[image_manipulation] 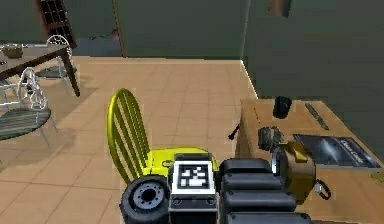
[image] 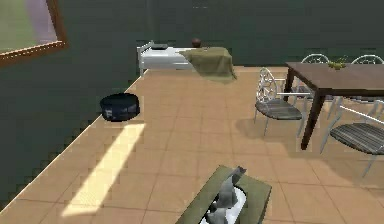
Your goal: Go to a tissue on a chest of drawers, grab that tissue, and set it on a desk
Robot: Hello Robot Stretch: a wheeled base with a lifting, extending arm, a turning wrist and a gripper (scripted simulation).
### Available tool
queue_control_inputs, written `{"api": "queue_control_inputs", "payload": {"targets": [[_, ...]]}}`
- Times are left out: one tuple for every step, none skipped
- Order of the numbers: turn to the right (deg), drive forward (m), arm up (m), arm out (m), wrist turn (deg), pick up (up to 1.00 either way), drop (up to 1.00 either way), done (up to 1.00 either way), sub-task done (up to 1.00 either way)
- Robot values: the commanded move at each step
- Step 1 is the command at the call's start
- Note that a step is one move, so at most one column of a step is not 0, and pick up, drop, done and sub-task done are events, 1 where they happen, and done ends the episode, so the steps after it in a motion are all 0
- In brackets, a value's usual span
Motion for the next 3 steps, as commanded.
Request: {"api": "queue_control_inputs", "payload": {"targets": [[-39.0, 0.0, 0.0, 0.0, 0.0, 0.0, 0.0, 0.0, 0.0], [45.0, 0.0, 0.0, 0.0, 0.0, 0.0, 0.0, 0.0, 0.0], [45.0, 0.0, 0.0, 0.0, 0.0, 0.0, 0.0, 0.0, 0.0]]}}
